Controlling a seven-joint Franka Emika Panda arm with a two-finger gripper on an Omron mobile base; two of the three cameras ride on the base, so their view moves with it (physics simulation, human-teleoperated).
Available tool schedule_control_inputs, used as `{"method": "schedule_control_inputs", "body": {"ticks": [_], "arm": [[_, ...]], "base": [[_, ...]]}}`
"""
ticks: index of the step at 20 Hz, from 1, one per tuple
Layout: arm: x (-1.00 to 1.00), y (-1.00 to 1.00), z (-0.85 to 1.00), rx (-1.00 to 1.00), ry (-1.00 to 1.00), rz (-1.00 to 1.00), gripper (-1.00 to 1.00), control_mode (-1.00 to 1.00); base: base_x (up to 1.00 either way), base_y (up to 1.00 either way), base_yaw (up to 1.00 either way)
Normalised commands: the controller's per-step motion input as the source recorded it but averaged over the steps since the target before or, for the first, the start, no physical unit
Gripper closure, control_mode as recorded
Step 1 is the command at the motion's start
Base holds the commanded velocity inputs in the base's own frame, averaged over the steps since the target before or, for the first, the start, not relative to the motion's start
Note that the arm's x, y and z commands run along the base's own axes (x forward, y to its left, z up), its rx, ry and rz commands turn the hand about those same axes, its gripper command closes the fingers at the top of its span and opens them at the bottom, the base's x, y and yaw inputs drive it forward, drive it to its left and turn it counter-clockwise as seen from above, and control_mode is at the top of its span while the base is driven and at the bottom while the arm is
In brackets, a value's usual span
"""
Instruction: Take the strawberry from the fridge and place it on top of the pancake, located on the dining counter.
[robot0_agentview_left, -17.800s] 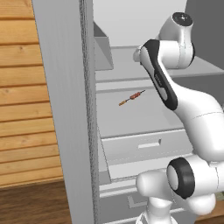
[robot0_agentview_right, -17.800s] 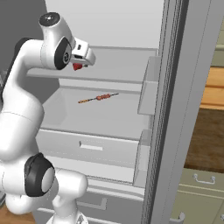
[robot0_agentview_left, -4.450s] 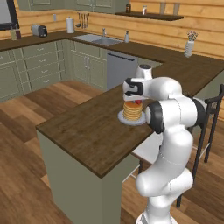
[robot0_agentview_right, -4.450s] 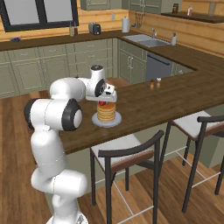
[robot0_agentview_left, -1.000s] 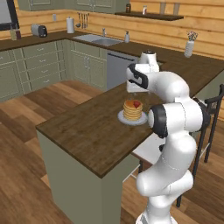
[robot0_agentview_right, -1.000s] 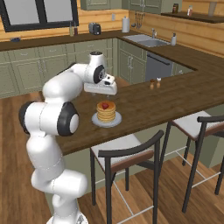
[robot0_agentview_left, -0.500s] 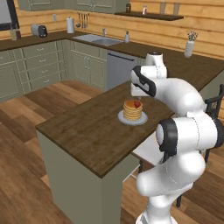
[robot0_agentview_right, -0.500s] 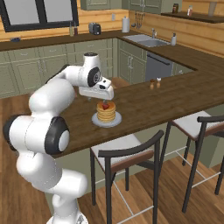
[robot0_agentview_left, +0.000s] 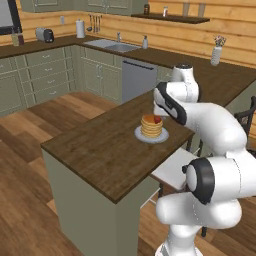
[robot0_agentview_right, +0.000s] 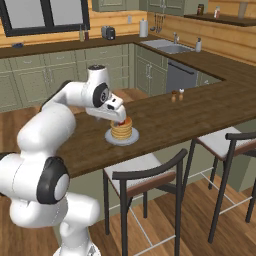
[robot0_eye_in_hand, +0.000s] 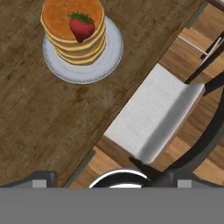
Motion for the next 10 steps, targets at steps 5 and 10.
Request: {"method": "schedule_control_inputs", "body": {"ticks": [5,10], "arm": [[-0.26,-0.01,0.18,0.00,0.00,-0.09,-1.00,-1.00],[-0.17,-0.06,0.10,0.00,0.00,-0.07,-1.00,-1.00]], "base": [[0.00,0.00,0.00],[0.00,0.00,0.00]]}}
